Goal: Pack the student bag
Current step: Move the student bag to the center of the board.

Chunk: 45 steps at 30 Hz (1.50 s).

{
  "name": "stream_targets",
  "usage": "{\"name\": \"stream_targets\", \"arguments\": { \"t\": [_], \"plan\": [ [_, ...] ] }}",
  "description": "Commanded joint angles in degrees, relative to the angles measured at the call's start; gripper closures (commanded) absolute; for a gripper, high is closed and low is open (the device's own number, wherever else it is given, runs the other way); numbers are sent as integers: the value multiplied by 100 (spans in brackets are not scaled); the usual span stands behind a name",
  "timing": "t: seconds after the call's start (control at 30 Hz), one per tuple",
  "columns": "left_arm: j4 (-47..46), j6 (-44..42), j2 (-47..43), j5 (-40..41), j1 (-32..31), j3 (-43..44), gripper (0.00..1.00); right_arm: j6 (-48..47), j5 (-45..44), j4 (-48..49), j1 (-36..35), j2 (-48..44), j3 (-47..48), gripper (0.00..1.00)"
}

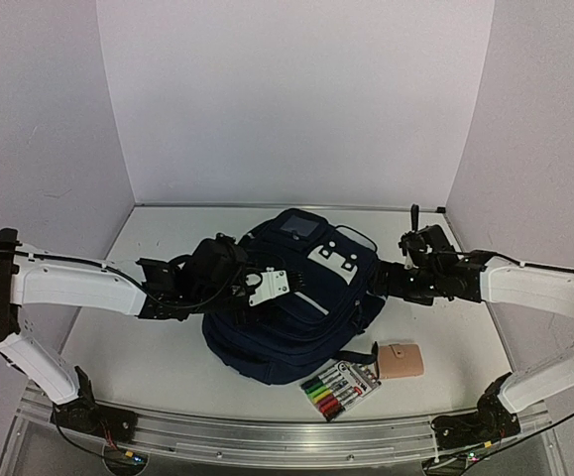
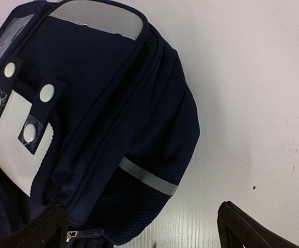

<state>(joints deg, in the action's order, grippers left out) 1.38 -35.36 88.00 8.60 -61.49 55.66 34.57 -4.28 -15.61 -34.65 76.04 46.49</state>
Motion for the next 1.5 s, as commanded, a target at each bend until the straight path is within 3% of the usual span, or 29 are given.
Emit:
{"name": "stream_targets", "arguments": {
  "t": [0.0,0.1,0.17,0.53,0.8,1.1,1.47],
  "plan": [
    [-312,70,340,519,38,550,74,250,33,6,-6,-272,-141,2],
    [-247,258,540,752,72,718,95,284,63,0,-8,-313,-202,2],
    [-255,535,606,792,178,769,100,298,181,4,-6,-303,-250,3],
    [509,2714,713,812,1560,1285,100,329,1562,268,-201,-541,-868,26],
    [912,4026,755,1046,2087,1462,100,1606,2214,624,-1243,-733,-1497,31],
    [1031,4362,726,906,2124,1526,100,3076,2326,796,-2056,-839,-2158,36],
    [1170,4243,631,907,2124,1483,100,3550,1987,238,-2572,-813,-2064,33]
  ]
}}
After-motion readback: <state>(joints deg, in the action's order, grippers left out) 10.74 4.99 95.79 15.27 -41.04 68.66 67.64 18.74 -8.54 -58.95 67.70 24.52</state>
